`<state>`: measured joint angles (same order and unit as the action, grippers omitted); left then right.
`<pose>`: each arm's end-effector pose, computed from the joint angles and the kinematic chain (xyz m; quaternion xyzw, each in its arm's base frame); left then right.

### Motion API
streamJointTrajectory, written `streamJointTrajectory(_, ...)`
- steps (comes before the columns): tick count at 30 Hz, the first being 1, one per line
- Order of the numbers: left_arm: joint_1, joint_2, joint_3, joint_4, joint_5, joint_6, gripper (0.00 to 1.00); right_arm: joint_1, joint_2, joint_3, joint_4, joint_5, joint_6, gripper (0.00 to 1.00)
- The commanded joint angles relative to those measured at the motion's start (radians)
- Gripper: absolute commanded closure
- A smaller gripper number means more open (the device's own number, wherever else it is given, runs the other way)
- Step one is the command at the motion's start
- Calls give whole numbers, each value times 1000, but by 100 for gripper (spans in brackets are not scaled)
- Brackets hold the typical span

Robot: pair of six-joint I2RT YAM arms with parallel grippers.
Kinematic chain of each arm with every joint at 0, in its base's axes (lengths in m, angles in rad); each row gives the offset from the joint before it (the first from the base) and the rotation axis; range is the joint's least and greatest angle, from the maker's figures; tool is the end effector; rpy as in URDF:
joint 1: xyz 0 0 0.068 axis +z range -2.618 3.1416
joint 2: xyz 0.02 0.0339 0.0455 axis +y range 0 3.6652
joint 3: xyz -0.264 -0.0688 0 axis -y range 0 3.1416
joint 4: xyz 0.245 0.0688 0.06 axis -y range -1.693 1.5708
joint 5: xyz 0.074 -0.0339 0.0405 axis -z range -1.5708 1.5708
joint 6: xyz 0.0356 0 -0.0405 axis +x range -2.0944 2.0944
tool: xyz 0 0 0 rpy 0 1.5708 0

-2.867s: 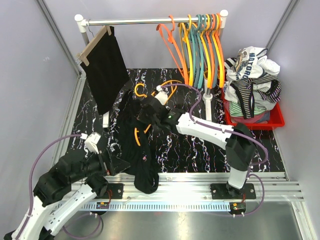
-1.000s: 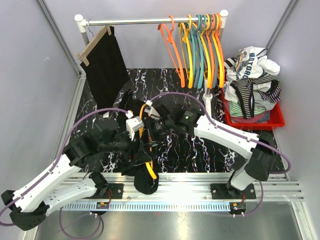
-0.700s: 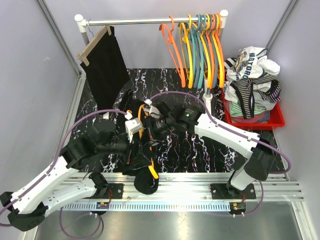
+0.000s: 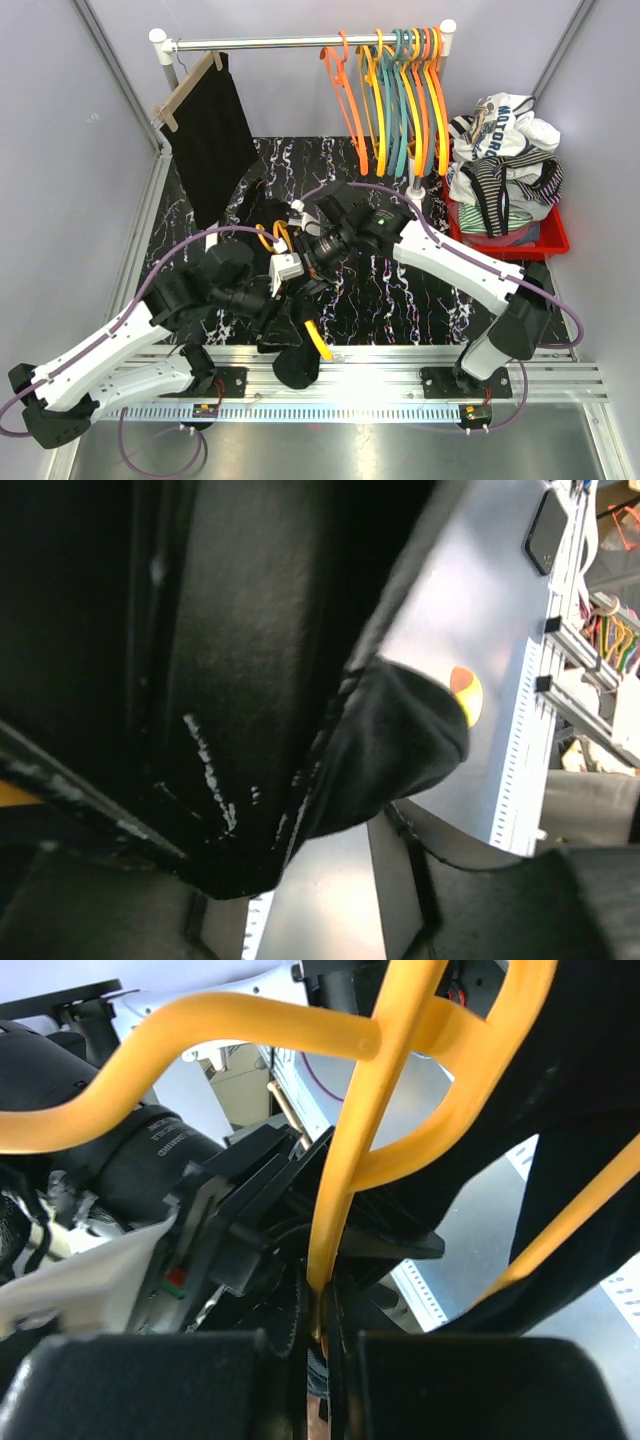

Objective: Remove the tank top from the hanger

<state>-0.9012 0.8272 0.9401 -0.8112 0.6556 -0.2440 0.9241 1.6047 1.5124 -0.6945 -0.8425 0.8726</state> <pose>0.0800 -0.1360 0.3293 0.4057 0.7683 -0.4620 0.1781 0.1881 0.2933 0.3453 0.1779 -0.8391 -0.5081 0.0785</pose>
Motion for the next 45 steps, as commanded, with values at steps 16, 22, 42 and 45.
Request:
streamJointTrajectory(16,-488,38,89,183,-140,-285,90,-50,185,137,230,640,66,100)
streamJointTrajectory(22,-493,-36,141,0,-496,-362,1,-67,198,198,242,580,68,100)
streamJointTrajectory(42,-490,116,304,-391,-1292,-638,1,-70,116,75,438,390,298,100)
streamJointTrajectory(45,-492,104,312,-439,-1361,-685,1,-70,110,57,466,353,325,100)
